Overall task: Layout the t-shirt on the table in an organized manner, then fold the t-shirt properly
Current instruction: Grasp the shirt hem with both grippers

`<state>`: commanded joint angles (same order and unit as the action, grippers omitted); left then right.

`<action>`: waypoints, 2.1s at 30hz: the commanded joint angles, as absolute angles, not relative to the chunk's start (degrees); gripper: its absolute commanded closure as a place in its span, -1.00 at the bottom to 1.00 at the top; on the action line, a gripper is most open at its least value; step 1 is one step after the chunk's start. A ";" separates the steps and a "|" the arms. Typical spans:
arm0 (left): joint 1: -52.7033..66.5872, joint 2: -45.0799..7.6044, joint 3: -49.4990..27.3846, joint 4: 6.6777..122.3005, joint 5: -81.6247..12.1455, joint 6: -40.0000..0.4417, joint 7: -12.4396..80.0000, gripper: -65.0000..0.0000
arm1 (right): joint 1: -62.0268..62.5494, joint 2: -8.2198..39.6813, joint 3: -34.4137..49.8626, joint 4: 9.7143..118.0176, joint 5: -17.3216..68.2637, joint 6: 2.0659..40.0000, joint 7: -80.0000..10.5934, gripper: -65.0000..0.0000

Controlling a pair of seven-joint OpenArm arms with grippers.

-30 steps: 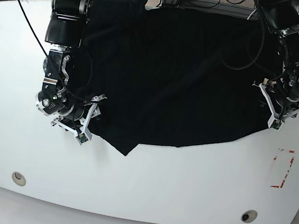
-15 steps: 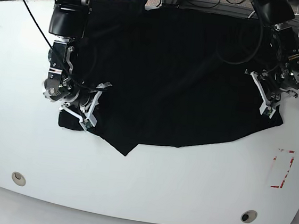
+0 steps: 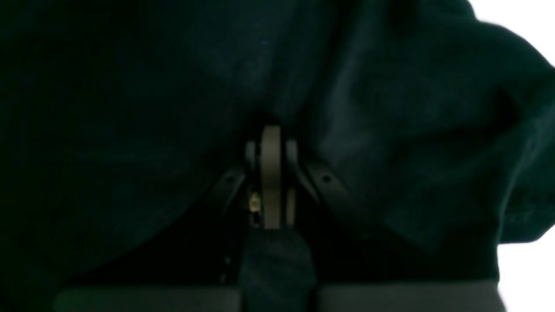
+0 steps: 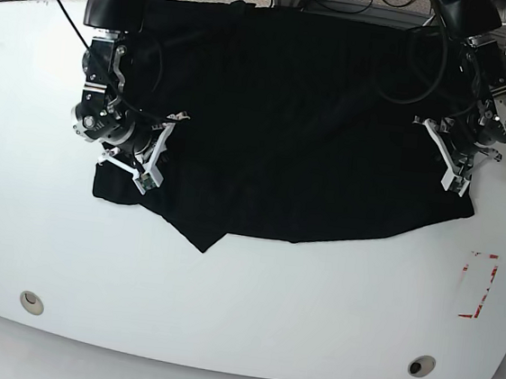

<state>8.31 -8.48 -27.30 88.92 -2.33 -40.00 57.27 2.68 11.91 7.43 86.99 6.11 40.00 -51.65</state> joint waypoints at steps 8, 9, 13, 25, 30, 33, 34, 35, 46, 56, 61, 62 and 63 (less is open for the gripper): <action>9.10 -12.18 -27.38 89.27 -2.51 -40.00 57.27 1.00 | -0.31 11.47 7.16 95.08 6.11 40.00 -56.40 0.99; 8.84 -12.35 -27.30 89.45 -2.59 -40.00 57.27 1.00 | -0.31 11.38 7.16 95.87 6.11 40.00 -56.84 0.98; 5.76 -12.70 -27.30 91.91 -2.59 -40.00 58.68 1.00 | 0.22 10.77 7.43 100.79 6.11 40.00 -58.51 0.98; -2.68 -12.35 -27.30 97.36 -2.59 -40.00 66.42 0.74 | 13.67 10.51 7.43 91.21 6.20 40.00 -58.24 -0.20; -2.95 -12.26 -26.07 97.01 -2.59 -40.00 66.42 0.74 | 18.24 8.66 7.08 78.64 6.20 40.00 -52.53 -0.16; -2.95 -12.26 -25.71 97.01 -2.59 -40.00 66.42 0.74 | 19.74 8.31 6.90 73.80 6.20 40.00 -50.86 -0.16; -2.86 -12.26 -25.71 97.01 -2.59 -40.00 66.42 0.74 | 20.18 7.87 6.46 72.48 6.20 40.00 -50.42 -0.16; -2.86 -12.26 -25.71 97.10 -2.59 -40.00 66.42 0.74 | 20.88 6.99 5.76 70.81 6.20 40.00 -49.45 -0.16; -2.68 -12.26 -25.71 97.27 -2.59 -40.00 66.42 0.74 | 22.11 6.02 2.24 61.49 6.20 40.00 -41.89 -0.15; -2.77 -12.26 -25.71 97.10 -2.59 -40.00 66.42 0.74 | 21.67 5.05 1.89 61.05 6.11 40.00 -40.40 0.26; -2.77 -12.26 -25.71 97.01 -2.59 -40.00 66.33 0.74 | 21.67 4.88 1.89 61.05 6.11 40.00 -40.40 0.41; -2.77 -12.26 -25.71 97.01 -2.59 -40.00 66.33 0.74 | 21.67 4.88 1.89 61.05 6.02 40.00 -40.40 0.37; -2.77 -12.26 -25.71 97.01 -2.59 -40.00 66.33 0.74 | 21.67 4.79 1.89 61.05 6.11 40.00 -40.40 0.34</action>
